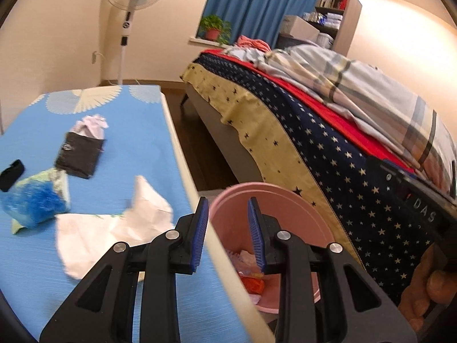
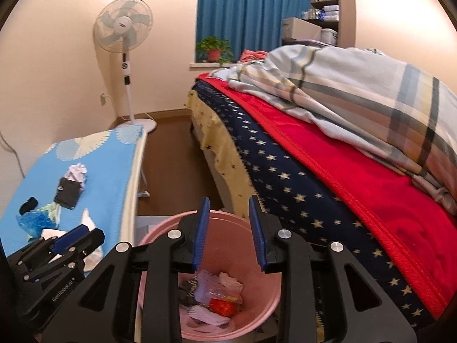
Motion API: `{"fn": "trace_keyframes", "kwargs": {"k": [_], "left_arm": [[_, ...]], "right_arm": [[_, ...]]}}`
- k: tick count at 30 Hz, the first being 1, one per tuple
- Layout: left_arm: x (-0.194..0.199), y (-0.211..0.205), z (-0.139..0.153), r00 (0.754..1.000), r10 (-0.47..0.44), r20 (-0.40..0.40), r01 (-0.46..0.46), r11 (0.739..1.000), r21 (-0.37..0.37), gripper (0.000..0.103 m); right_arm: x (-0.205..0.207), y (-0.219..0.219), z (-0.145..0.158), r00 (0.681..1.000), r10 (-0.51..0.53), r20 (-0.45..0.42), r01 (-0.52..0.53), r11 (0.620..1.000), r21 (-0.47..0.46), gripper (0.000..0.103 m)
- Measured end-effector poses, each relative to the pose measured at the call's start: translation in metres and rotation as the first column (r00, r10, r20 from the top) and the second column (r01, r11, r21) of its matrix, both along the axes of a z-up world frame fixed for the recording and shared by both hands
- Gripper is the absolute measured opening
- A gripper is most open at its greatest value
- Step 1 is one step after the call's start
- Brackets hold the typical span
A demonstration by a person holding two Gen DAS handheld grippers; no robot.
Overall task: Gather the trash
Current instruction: 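Move both tools back from the bin to the trash on the table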
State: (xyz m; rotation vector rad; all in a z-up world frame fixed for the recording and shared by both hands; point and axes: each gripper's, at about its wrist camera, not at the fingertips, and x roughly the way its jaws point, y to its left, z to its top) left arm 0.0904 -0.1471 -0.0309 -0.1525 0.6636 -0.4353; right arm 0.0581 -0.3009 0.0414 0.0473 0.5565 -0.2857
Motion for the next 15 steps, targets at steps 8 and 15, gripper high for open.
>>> {"fn": "trace_keyframes", "kwargs": {"k": [8,15], "left_arm": [[-0.003,0.048,0.02,0.992,0.123,0.038,-0.122,0.992,-0.034,0.029],[-0.005,0.103,0.025,0.95,0.31,0.041,-0.308,0.95,-0.055,0.029]], "right_arm": [[0.011,0.028,-0.003,0.997,0.077,0.024,-0.078,0.994,0.074,0.029],[0.028,0.047,-0.006,0.987,0.15,0.055,-0.157,0.974,0.161,0.029]]}}
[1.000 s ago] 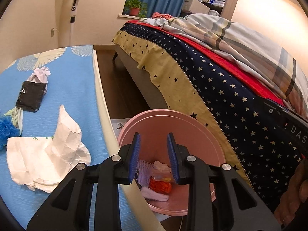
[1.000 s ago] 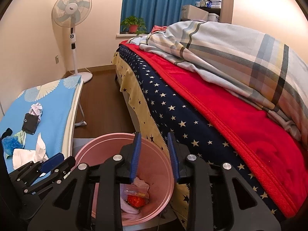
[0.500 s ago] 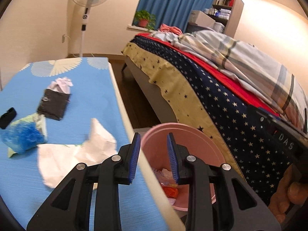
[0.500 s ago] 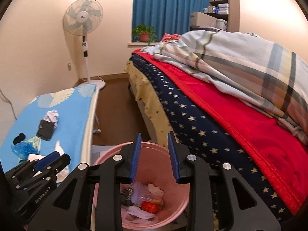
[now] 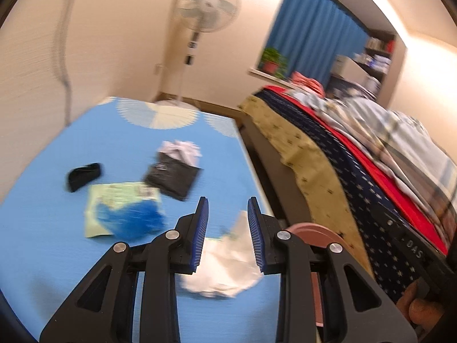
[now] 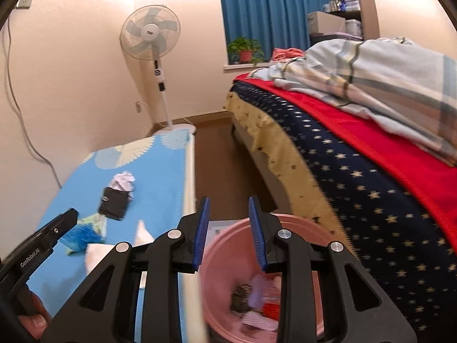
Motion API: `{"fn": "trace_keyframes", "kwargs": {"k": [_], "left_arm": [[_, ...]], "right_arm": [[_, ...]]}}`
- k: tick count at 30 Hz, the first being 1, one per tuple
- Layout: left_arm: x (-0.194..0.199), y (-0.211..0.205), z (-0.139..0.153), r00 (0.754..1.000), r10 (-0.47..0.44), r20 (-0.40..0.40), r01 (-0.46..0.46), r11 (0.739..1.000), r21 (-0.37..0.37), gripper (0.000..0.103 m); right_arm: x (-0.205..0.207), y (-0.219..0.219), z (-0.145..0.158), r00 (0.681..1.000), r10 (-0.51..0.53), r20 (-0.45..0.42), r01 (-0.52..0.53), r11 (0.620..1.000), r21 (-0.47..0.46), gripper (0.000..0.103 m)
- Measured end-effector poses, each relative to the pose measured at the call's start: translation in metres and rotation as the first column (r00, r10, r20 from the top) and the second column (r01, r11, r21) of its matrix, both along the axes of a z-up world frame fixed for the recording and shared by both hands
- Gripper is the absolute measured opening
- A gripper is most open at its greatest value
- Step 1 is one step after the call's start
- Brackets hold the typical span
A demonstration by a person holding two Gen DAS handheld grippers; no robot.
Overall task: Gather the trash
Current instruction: 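Move both tools back from the bin to the trash on the table, then grasp the blue shoe cover with the left tool while the right tool grasps crumpled white paper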
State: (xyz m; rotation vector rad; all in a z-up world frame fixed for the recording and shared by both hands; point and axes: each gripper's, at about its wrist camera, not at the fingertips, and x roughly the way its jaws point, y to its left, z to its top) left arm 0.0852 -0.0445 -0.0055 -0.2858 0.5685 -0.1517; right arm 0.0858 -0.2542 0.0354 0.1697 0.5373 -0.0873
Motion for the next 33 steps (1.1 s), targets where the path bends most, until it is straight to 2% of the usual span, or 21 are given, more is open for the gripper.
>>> {"fn": "trace_keyframes", "kwargs": {"k": [6,10,13,21,24,26,30,33], "left_arm": [[0.002,0.04,-0.008,0.987,0.161,-0.028,-0.161,0.987,0.004,0.029],[0.007,0.064,-0.019,0.965,0.254,-0.067,-0.256,0.967,-0.016,0.041],[0.011,0.074,-0.027,0.954,0.282,-0.098,-0.286,0.958,-0.034,0.041],[0.025,0.086,-0.044,0.94,0.303,-0.155,-0.316,0.946,-0.069,0.041],[0.031,0.09,-0.049,0.938,0.298,-0.177,-0.318,0.943,-0.097,0.041],[0.034,0.09,-0.052,0.938,0.293,-0.186,-0.314,0.944,-0.099,0.041],[0.041,0.089,-0.057,0.941,0.272,-0.2,-0.296,0.95,-0.1,0.025],[0.045,0.089,-0.057,0.941,0.266,-0.207,-0.289,0.953,-0.088,0.005]], "right_arm": [[0.027,0.026,0.008,0.992,0.121,0.022,-0.122,0.992,0.012,0.029],[0.05,0.042,0.017,0.977,0.211,0.032,-0.211,0.977,0.027,0.029],[0.074,0.054,0.019,0.964,0.264,0.025,-0.265,0.963,0.041,0.029],[0.153,0.093,0.004,0.919,0.389,-0.06,-0.381,0.917,0.113,0.03],[0.182,0.105,-0.006,0.906,0.412,-0.095,-0.398,0.907,0.137,0.039],[0.2,0.114,-0.014,0.897,0.425,-0.125,-0.406,0.902,0.149,0.041],[0.234,0.133,-0.034,0.871,0.45,-0.197,-0.418,0.89,0.182,0.049],[0.254,0.141,-0.05,0.86,0.446,-0.246,-0.402,0.891,0.209,0.056]]}}
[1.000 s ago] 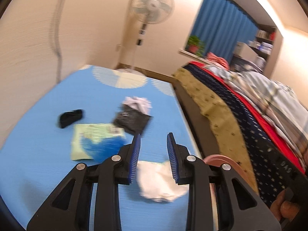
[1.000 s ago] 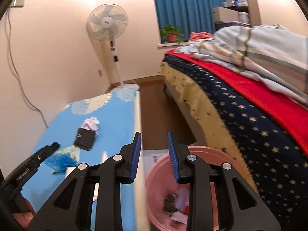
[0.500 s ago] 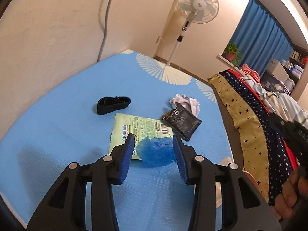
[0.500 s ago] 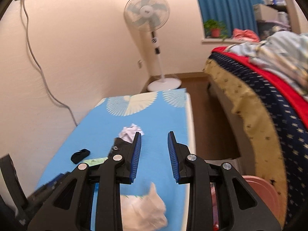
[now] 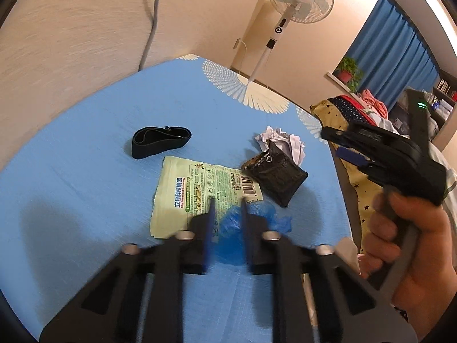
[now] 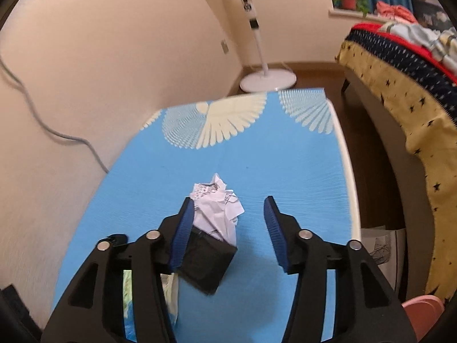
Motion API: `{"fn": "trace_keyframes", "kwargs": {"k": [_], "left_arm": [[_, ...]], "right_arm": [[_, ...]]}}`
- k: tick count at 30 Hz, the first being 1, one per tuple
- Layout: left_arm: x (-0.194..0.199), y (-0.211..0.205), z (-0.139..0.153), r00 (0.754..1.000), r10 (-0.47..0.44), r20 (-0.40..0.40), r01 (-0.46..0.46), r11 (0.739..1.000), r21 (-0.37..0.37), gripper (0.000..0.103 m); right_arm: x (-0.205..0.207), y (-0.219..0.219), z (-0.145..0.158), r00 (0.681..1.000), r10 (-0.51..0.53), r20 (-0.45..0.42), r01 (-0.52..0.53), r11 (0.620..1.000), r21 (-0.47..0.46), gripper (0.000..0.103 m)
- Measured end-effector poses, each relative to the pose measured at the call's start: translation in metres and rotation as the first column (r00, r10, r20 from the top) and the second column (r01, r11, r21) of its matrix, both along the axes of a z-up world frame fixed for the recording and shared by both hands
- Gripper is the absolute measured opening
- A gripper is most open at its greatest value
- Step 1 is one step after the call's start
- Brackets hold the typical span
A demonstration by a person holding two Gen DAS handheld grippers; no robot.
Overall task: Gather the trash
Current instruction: 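Grasp the blue shoe cover with the left tool while the right tool grasps crumpled white paper, then carry the blue shoe cover and white paper over the pink bin with both tools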
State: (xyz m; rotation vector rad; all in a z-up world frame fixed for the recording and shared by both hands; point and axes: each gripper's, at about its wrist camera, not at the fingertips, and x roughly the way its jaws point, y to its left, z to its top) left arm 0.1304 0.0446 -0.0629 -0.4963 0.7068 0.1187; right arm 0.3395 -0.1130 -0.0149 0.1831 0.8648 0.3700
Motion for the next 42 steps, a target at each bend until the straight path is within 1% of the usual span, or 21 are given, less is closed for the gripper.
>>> {"fn": "trace_keyframes", "kwargs": {"k": [2,5,8,10,11,12,13,17,21,23,29,32,35,42], "left_arm": [[0.001,0.001,0.005,1.0,0.002,0.009,-0.002,1.0,0.009,0.001],[0.001,0.002,0.013,1.0,0.002,0.026,-0.003,0.999,0.036,0.0],[0.001,0.002,0.016,1.0,0.004,0.029,-0.005,0.999,0.044,0.0],[0.001,0.003,0.017,1.0,0.004,0.028,-0.005,0.999,0.048,0.0],[0.001,0.003,0.017,1.0,0.004,0.03,-0.005,0.999,0.048,0.0],[0.001,0.003,0.018,1.0,0.004,0.031,-0.005,0.999,0.049,0.0],[0.001,0.003,0.019,0.999,0.004,0.033,-0.006,0.999,0.051,0.0],[0.001,0.004,0.023,0.999,-0.001,0.046,-0.002,0.999,0.054,0.0],[0.0,0.005,0.028,0.998,-0.007,0.063,0.003,0.998,0.064,0.0],[-0.002,0.007,0.031,0.997,-0.01,0.07,0.005,0.998,0.061,0.0],[-0.008,0.007,0.041,0.995,-0.027,0.096,0.02,0.997,0.076,0.0],[-0.011,0.004,0.052,0.992,-0.042,0.121,0.033,0.997,0.075,0.0],[-0.015,-0.003,0.062,0.987,-0.066,0.146,0.053,0.994,0.093,0.0],[-0.021,-0.018,0.076,0.976,-0.134,0.169,0.118,0.988,0.101,0.0]], "right_arm": [[0.012,0.004,-0.012,0.999,-0.002,-0.046,0.003,1.0,0.014,0.056],[0.025,0.011,-0.027,0.995,0.005,-0.101,-0.003,1.0,0.025,0.056],[0.032,0.016,-0.036,0.99,0.029,-0.14,-0.025,0.999,0.034,0.055],[0.033,0.02,-0.038,0.988,0.048,-0.148,-0.042,0.998,0.041,0.033],[0.032,0.02,-0.036,0.988,0.049,-0.143,-0.043,0.998,0.044,0.03],[0.031,0.019,-0.034,0.989,0.049,-0.136,-0.043,0.998,0.047,0.024],[0.028,0.017,-0.031,0.991,0.047,-0.126,-0.041,0.998,0.052,0.022],[0.017,0.011,-0.013,0.997,0.04,-0.071,-0.035,0.997,0.066,0.018],[0.003,0.006,0.012,1.0,0.023,0.0,-0.023,0.999,0.045,0.017],[-0.008,0.002,0.029,0.999,0.01,0.049,-0.012,1.0,0.027,0.017],[-0.048,-0.015,0.074,0.984,-0.019,0.176,0.022,1.0,-0.015,0.016],[-0.071,-0.027,0.089,0.977,-0.036,0.209,0.041,0.999,-0.017,0.016],[-0.095,-0.04,0.099,0.972,-0.053,0.228,0.06,0.998,-0.024,0.016],[-0.151,-0.074,0.106,0.962,-0.112,0.249,0.128,0.99,-0.051,0.016]]}}
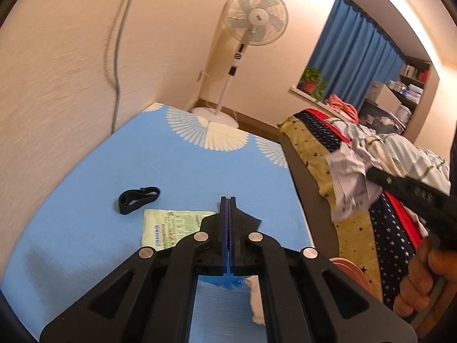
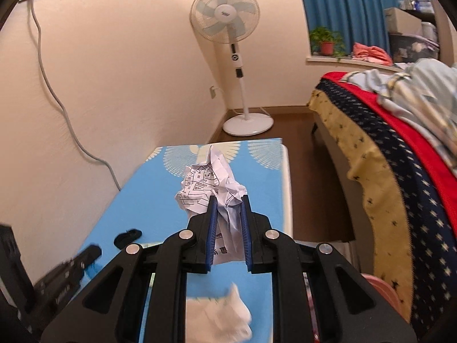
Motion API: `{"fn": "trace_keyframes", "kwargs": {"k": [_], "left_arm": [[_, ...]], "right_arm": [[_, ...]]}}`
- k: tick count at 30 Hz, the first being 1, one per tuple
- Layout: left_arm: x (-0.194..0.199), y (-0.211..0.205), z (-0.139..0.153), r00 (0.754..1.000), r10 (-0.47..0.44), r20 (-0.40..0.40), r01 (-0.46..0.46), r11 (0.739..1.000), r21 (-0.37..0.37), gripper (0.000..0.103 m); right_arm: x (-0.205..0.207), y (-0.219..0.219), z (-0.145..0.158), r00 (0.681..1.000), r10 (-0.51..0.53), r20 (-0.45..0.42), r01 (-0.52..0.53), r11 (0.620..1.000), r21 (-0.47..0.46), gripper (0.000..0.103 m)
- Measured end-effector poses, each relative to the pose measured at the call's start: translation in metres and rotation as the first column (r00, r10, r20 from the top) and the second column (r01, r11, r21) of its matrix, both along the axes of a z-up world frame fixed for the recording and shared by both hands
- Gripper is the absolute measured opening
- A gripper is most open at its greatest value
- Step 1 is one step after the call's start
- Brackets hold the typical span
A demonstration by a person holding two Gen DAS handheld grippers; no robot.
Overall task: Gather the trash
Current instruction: 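Carry the blue shoe cover and white paper over the pink bin with both tools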
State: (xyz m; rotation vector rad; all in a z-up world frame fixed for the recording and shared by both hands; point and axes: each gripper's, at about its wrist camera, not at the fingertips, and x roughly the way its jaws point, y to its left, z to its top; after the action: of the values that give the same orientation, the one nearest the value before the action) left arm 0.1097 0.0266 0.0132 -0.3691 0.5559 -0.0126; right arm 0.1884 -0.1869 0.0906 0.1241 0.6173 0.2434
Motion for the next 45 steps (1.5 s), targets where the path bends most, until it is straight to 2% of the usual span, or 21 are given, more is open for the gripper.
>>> {"fn": "trace_keyframes", "kwargs": {"k": [10,19,26,36,45], "left_arm": [[-0.011,-0.02,0.015,0.997,-0.07,0.028,0.069,0.997,0.028,0.0],[-0.016,-0.046,0.028,0.988,-0.141,0.058,0.139,0.99,0.029,0.0],[-0.017,-0.079,0.032,0.973,-0.22,0.073,0.217,0.975,0.041,0.0],[-0.016,-0.13,0.026,0.943,-0.327,0.062,0.324,0.945,0.052,0.0],[-0.01,-0.173,0.014,0.906,-0.422,0.04,0.42,0.906,0.045,0.0]], "right_arm": [[-0.067,-0.045,0.001,0.992,-0.126,0.012,0.126,0.991,-0.032,0.016],[-0.111,-0.091,-0.004,0.956,-0.291,0.039,0.293,0.953,-0.078,0.016],[-0.129,-0.107,-0.015,0.934,-0.352,0.057,0.357,0.924,-0.135,0.016],[-0.14,-0.128,-0.027,0.905,-0.423,0.033,0.424,0.895,-0.136,0.016],[-0.141,-0.141,-0.034,0.884,-0.467,0.009,0.464,0.875,-0.138,0.016]]}}
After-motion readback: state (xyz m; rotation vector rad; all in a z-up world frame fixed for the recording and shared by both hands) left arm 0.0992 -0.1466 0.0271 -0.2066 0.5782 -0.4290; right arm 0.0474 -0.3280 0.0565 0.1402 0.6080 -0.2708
